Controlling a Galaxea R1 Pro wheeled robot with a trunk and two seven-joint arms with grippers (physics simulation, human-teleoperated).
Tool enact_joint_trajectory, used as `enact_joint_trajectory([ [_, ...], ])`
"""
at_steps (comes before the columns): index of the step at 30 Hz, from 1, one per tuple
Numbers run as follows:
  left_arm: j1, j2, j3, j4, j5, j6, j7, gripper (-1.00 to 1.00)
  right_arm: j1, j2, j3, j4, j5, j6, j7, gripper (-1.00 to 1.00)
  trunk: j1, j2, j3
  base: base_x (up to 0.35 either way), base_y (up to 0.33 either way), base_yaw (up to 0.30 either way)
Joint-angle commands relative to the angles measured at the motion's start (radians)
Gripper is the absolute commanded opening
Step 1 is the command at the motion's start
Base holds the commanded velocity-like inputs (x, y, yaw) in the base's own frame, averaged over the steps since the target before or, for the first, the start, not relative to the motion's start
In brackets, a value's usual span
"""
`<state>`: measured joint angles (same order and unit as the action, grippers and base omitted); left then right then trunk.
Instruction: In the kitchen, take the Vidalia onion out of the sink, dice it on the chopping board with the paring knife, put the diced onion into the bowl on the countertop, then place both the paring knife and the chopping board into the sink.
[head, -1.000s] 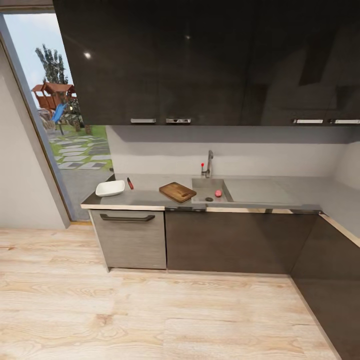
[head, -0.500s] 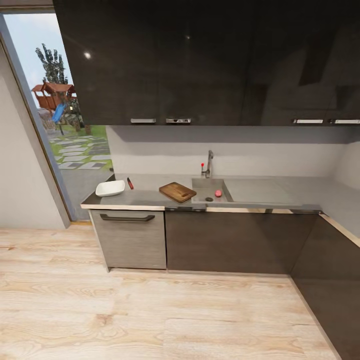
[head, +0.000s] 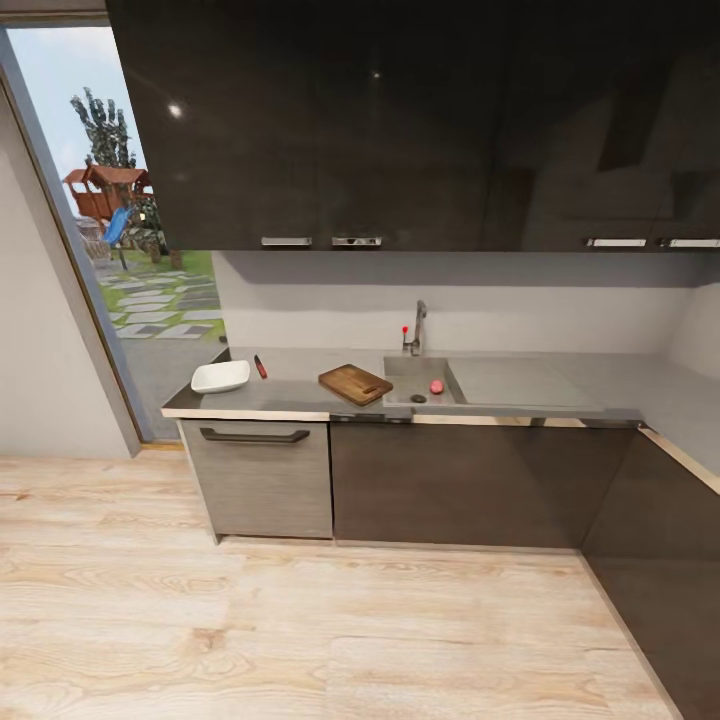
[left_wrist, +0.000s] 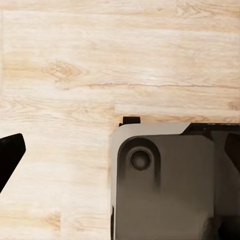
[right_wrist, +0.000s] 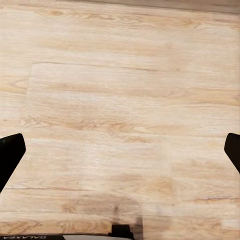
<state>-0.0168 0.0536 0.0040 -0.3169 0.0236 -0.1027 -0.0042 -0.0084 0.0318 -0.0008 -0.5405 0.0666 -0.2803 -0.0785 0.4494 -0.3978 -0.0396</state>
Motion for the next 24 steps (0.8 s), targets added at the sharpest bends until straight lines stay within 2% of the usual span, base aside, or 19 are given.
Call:
enact_joint_trajectory([
  [1, -0.001, 0.000, 0.000, 0.001, 0.002, -0.003, 0.000, 1.00, -0.001, 0.000, 0.000, 0.000, 0.007, -0.002, -0.006, 1.00, 0.001, -0.002, -0.002, 0.000, 0.000, 0.000],
  [9, -0.001, 0.000, 0.001, 0.001, 0.002, -0.003, 0.000, 1.00, -0.001, 0.000, -0.001, -0.006, 0.006, -0.003, -0.006, 1.00, 0.001, -0.002, -0.002, 0.000, 0.000, 0.000],
  [16, -0.001, -0.001, 0.001, 0.001, 0.002, -0.003, 0.000, 1.00, -0.001, 0.001, 0.000, -0.006, 0.005, -0.052, -0.006, 1.00, 0.001, -0.002, -0.002, 0.000, 0.000, 0.000],
  [24, 0.000, -0.001, 0.001, 0.001, 0.002, -0.003, 0.000, 1.00, -0.001, 0.002, 0.003, 0.003, 0.006, -0.067, -0.004, 1.00, 0.001, -0.002, -0.002, 0.000, 0.000, 0.000],
])
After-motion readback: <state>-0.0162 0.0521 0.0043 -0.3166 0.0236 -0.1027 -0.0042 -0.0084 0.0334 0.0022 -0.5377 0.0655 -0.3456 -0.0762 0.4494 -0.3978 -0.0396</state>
